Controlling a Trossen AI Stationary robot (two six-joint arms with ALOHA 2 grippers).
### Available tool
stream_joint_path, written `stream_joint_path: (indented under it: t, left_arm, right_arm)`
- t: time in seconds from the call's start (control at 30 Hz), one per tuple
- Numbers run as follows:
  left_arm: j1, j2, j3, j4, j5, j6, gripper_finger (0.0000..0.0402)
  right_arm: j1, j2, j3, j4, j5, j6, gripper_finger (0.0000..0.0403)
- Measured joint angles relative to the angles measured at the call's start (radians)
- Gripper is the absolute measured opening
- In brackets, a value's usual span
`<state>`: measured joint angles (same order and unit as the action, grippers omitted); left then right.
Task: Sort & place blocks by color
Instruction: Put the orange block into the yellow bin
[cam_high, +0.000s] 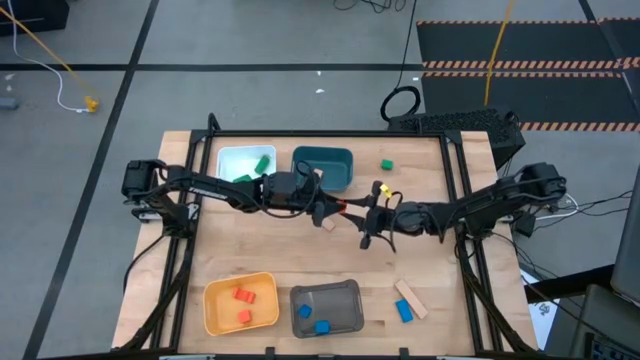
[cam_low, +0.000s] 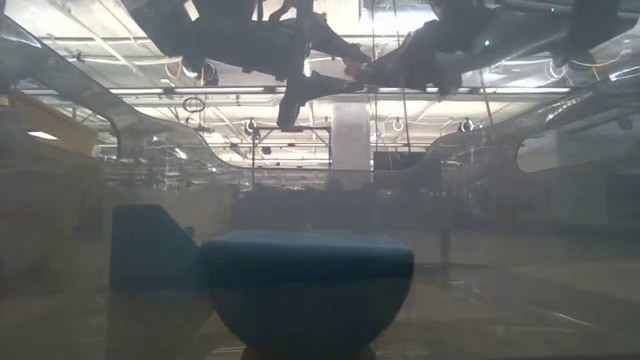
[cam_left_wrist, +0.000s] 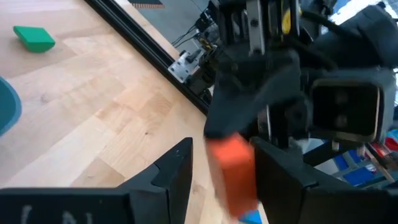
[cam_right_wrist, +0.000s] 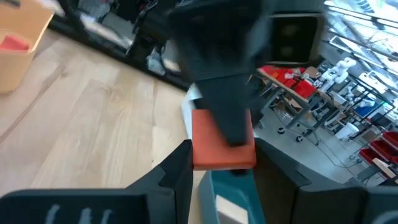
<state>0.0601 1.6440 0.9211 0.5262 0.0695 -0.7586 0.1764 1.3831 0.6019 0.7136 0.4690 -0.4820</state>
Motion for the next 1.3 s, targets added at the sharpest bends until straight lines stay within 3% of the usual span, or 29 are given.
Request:
stream_joint_path:
  t: [0.13, 0.3, 0.53, 0.67, 0.83, 1.03, 1.17, 1.3]
  left_arm:
    - [0.001, 0.0, 0.0, -0.004, -0.002, 0.016, 0.0136]
    - [0.001, 0.0, -0.002, -0.014, 0.011, 0.041, 0.008]
    - [0.001, -0.001, -0.001, 0.007, 0.015, 0.049, 0.0076]
    - [0.001, 0.0, 0.001, 0.007, 0.009, 0.047, 0.0115]
    - [-0.001, 0.005, 0.0, -0.009, 0.017, 0.043, 0.0168]
    - [0.0, 0.004, 0.0, -0.006, 0.016, 0.042, 0.0181]
    - [0.0, 0.004, 0.0, -0.007, 0.017, 0.042, 0.0155]
    - [0.0, 0.004, -0.001, -0.01, 0.017, 0.043, 0.0096]
  right_arm:
    - [0.0, 0.054, 0.029, -0.003, 0.0, -0.021, 0.0119]
    - [0.001, 0.069, 0.038, -0.006, 0.011, -0.024, 0.0119]
    - [0.001, 0.041, 0.038, -0.01, 0.039, -0.027, 0.0143]
    - [0.001, 0.039, 0.04, -0.011, 0.06, -0.033, 0.0118]
    - [0.0, 0.039, 0.044, -0.006, 0.102, -0.039, 0.0118]
    - [0.0, 0.039, 0.043, -0.012, 0.134, -0.039, 0.0118]
    - [0.0, 0.039, 0.043, -0.012, 0.132, -0.039, 0.0118]
    - [0.0, 0.039, 0.042, -0.012, 0.132, -0.04, 0.0118]
